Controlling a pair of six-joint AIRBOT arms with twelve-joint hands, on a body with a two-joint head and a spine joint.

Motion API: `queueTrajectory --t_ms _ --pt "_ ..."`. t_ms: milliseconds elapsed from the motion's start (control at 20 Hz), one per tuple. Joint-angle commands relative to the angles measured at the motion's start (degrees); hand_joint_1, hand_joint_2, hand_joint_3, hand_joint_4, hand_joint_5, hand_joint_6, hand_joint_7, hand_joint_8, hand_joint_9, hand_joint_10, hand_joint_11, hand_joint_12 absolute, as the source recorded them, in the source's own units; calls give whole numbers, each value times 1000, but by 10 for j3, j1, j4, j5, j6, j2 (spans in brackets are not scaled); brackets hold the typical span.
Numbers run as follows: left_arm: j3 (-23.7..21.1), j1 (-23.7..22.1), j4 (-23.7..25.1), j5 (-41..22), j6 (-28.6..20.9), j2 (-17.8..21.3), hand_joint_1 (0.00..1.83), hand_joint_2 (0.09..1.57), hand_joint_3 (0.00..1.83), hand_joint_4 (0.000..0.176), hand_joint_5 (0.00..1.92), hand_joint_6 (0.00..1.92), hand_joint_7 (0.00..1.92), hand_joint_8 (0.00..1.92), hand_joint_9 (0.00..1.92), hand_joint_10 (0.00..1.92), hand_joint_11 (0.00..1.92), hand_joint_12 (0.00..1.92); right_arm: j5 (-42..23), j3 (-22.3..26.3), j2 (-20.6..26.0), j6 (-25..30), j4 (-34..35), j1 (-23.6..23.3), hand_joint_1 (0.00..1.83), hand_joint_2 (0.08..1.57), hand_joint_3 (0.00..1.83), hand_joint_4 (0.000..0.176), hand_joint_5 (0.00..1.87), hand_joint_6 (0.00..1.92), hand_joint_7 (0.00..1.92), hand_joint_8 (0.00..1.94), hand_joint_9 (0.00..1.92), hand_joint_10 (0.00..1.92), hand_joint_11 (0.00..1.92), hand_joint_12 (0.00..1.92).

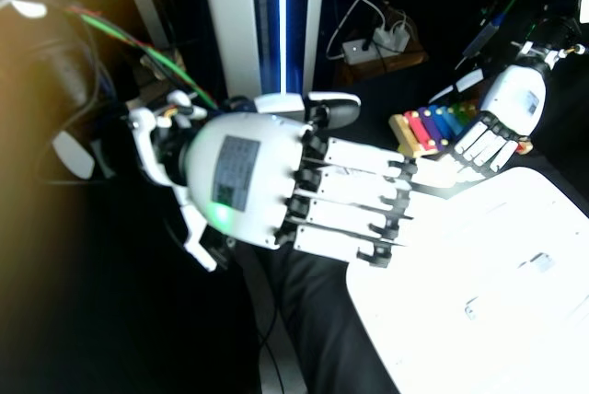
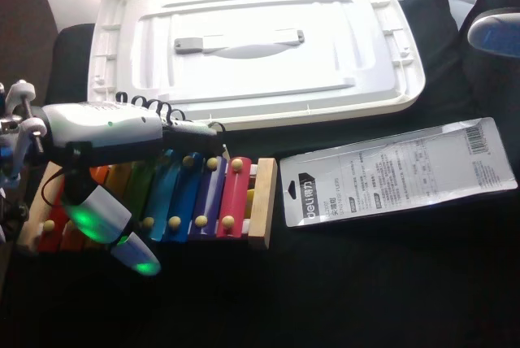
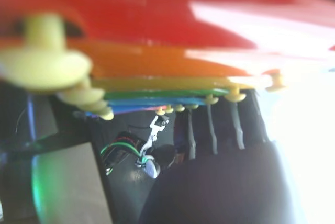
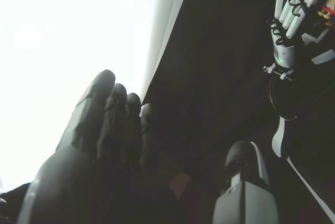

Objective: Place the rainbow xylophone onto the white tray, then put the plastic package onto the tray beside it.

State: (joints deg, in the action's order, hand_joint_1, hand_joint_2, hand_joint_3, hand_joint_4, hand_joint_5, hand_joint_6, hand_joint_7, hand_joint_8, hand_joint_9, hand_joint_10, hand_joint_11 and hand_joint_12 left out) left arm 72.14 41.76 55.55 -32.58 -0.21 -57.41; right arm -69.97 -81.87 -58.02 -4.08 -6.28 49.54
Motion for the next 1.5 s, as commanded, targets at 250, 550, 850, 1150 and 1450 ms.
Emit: queueTrajectory --t_ms 250,550,850,1150,1450 --pt "5 -32 -18 -28 15 1 1025 1120 3 89 48 1498 169 1263 267 1126 144 1199 -63 -1 1 6 26 -9 588 917 0 39 401 5 363 0 311 0 230 373" --pt "6 -56 -38 -41 29 19 1098 1101 0 0 71 1495 235 1255 308 1184 155 1298 -63 -2 1 6 26 -9 590 926 0 27 404 1 394 0 343 1 279 325" --pt "-4 -110 -29 -52 30 62 1086 1069 0 0 166 1339 245 1170 267 1153 82 1409 -63 -2 1 6 26 -9 602 946 6 26 402 1 414 6 367 6 315 323" --pt "-18 -210 64 -26 1 97 1080 1051 2 8 219 1154 344 1245 430 1184 298 1392 -63 -3 1 6 27 -9 592 948 2 20 382 0 399 3 370 0 252 484" --pt "-2 -332 207 35 -54 81 1161 1030 0 0 242 1257 273 1556 463 1577 535 1706 -63 -5 1 6 27 -9 573 938 0 7 349 0 381 0 389 7 277 507"
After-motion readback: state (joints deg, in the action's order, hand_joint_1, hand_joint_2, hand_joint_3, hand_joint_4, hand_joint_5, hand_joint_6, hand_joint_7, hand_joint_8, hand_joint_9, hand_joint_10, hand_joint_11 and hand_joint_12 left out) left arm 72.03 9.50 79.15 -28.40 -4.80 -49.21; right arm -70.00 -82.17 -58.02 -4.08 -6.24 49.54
